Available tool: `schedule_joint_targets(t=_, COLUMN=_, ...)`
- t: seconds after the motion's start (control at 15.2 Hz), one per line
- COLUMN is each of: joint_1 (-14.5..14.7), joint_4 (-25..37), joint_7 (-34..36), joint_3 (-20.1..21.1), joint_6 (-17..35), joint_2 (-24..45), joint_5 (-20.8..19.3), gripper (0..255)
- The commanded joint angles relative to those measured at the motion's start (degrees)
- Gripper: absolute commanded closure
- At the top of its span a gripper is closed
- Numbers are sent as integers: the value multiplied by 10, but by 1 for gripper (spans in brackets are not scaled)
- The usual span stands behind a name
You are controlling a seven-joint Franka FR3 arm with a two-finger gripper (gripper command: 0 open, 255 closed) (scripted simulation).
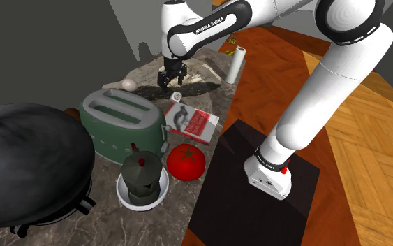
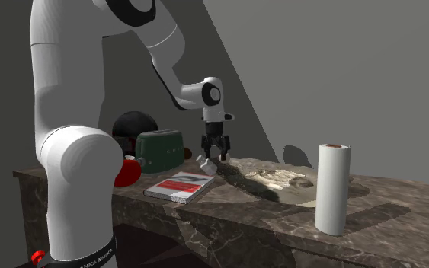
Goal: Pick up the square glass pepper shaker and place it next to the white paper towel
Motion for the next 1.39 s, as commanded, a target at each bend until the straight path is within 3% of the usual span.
schedule_joint_targets(t=0.0, joint_1=0, joint_4=-1, joint_7=0, joint_3=0, joint_6=1, joint_2=0, joint_5=0, gripper=0)
schedule_joint_targets(t=0.2, joint_1=0, joint_4=-1, joint_7=0, joint_3=0, joint_6=1, joint_2=0, joint_5=0, gripper=0)
schedule_joint_targets(t=0.26, joint_1=0, joint_4=-1, joint_7=0, joint_3=0, joint_6=1, joint_2=0, joint_5=0, gripper=255)
schedule_joint_targets(t=0.86, joint_1=0, joint_4=-1, joint_7=0, joint_3=0, joint_6=1, joint_2=0, joint_5=0, gripper=255)
schedule_joint_targets(t=0.92, joint_1=0, joint_4=-1, joint_7=0, joint_3=0, joint_6=1, joint_2=0, joint_5=0, gripper=0)
schedule_joint_targets(t=1.32, joint_1=52, joint_4=-91, joint_7=91, joint_3=72, joint_6=-18, joint_2=-119, joint_5=-173, gripper=0)
